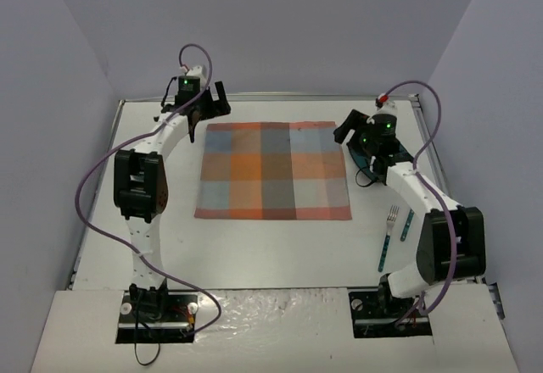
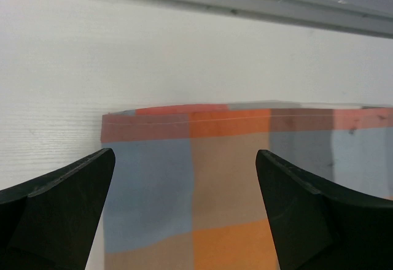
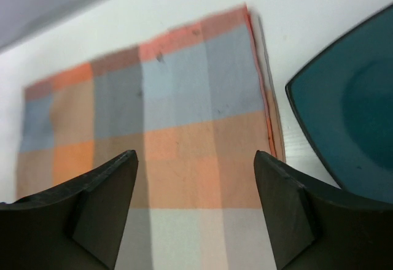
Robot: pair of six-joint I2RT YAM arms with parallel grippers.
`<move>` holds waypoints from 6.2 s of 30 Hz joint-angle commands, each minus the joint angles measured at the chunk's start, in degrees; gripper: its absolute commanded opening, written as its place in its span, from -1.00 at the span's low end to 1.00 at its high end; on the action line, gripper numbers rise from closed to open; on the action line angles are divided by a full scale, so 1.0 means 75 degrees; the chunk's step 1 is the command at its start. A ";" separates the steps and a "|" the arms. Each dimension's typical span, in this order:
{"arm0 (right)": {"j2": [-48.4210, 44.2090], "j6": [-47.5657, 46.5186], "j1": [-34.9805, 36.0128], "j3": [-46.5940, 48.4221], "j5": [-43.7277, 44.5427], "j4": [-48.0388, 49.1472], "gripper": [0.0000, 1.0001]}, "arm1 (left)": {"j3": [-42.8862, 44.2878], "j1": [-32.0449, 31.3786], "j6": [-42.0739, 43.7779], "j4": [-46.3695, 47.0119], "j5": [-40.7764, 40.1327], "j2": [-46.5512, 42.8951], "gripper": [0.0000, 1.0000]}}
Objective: Set the dinner table for one person
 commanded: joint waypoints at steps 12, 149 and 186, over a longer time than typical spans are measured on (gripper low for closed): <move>-0.3504 0.1201 -0.1700 -0.2360 0.1029 -0.0082 1.00 | -0.1653 -0.0671 0.0198 -0.3091 -0.1663 -0.5157 0.94; 0.4259 0.6769 -0.0011 0.0647 -0.7367 1.1409 -1.00 | -0.4831 -0.0390 0.1219 -0.2931 -0.1850 -0.7239 0.94; 0.4728 0.2973 0.0112 -0.0046 -0.7797 0.7846 -0.97 | -0.4821 -0.0378 0.1254 -0.2966 -0.1902 -0.7200 0.94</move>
